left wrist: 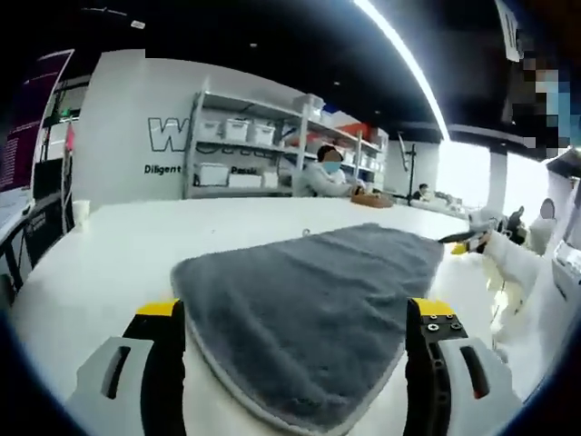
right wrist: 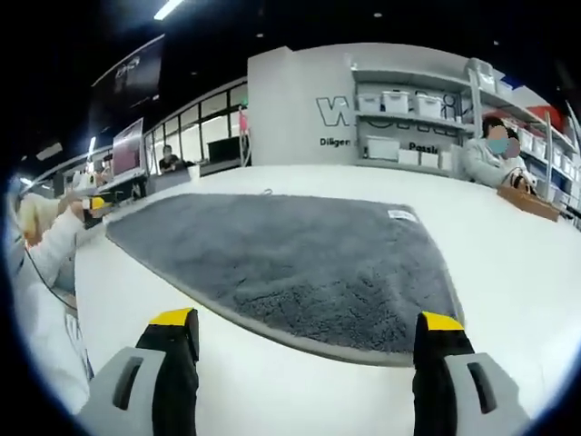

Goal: Open the folded towel by lifting each exposed corner and separating the folded layers until the towel lies flat within the target outline without major curled edges

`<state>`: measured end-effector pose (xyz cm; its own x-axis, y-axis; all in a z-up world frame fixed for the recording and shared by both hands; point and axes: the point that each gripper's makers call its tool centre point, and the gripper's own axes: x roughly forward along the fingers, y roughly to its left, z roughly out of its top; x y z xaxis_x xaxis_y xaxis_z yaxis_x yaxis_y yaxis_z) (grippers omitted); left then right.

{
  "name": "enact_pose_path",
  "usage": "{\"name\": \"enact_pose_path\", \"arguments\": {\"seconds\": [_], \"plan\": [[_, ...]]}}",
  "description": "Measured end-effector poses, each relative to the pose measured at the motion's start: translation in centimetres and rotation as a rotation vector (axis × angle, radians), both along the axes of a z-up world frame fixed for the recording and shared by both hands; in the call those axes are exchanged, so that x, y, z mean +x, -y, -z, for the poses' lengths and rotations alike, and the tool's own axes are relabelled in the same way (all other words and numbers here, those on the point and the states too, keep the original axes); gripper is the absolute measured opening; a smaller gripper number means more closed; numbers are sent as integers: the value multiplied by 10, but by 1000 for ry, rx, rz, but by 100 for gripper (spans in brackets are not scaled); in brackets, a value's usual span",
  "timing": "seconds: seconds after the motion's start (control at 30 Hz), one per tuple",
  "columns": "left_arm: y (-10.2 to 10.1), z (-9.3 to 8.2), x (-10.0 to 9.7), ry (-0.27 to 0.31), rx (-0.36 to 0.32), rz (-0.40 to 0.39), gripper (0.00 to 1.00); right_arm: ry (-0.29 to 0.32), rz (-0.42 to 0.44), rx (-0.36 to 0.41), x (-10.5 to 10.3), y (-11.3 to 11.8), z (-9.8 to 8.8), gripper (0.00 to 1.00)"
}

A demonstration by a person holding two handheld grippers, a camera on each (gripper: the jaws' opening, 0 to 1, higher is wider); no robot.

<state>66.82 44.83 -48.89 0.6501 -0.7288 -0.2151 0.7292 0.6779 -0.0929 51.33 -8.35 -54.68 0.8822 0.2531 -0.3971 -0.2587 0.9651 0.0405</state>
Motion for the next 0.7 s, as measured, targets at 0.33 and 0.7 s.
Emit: {"name": "enact_pose_path", "arguments": {"seconds": [0.33,0.7], "plan": [[21,11,64,25,60,139,100,61,-60,-45,-12,-24,-33,99],[31,37,128,-68,-8,157,100,95,-129,-74,-22,-54,-56,99]]}}
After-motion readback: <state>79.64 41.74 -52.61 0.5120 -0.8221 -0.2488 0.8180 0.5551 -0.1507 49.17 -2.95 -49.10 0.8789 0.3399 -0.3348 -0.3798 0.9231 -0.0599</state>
